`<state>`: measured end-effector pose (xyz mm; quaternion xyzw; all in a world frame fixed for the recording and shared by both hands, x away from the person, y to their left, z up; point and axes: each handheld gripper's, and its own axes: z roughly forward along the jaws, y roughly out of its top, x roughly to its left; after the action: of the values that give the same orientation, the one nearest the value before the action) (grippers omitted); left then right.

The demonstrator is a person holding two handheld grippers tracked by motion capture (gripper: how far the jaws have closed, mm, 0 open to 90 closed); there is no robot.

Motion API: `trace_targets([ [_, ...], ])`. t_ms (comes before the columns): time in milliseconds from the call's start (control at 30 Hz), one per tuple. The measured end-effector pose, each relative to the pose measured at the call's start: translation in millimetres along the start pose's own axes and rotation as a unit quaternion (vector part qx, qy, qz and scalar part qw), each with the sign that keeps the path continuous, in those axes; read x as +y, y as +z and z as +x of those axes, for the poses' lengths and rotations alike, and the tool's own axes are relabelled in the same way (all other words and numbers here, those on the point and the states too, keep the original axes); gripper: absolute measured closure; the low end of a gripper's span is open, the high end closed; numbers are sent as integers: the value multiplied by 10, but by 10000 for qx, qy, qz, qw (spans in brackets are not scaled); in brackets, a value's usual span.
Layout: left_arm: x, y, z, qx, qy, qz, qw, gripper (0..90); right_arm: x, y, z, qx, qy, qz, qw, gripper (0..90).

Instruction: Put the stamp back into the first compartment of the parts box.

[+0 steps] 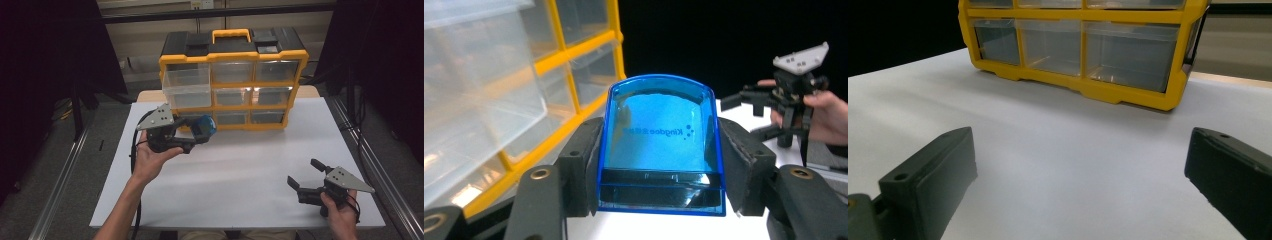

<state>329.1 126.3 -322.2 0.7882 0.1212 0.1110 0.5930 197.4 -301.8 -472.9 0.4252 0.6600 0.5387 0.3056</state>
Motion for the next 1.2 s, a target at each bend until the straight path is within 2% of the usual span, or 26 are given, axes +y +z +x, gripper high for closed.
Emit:
trace_targets([
  [67, 14, -23, 1, -80, -84, -48, 9999, 413, 4, -7, 1, 6, 7, 13, 10000, 0],
  [100, 25, -36, -1, -6, -39, -21, 10000, 413, 5, -9, 1, 16, -4, 13, 10000, 0],
  [200, 59, -64, -3, -15, -44, -8, 10000, 413, 7, -9, 5, 16, -6, 5, 10000, 0],
  [367, 138, -125, -10, 95, 2, 1, 10000, 413, 3, -6, 3, -4, 10, 17, 10000, 0],
  [600, 256, -241, 69, 199, 103, 65, 9997, 413, 4, 5, 11, 13, -12, 24, 10000, 0],
  [800, 372, -318, 138, 355, 72, 47, 9993, 413, 2, 17, 5, 19, 5, 12, 10000, 0],
  [867, 388, -328, 150, 464, 7, 51, 9989, 413, 2, 15, 6, 19, 8, 16, 10000, 0],
  [1000, 421, -355, 175, 421, 25, 53, 9991, 413, 3, 13, 11, 19, 10, -2, 10000, 0],
  [1200, 511, -436, 229, 523, 55, 2, 9986, 413, 3, 12, 0, 29, 5, 13, 10000, 0],
])
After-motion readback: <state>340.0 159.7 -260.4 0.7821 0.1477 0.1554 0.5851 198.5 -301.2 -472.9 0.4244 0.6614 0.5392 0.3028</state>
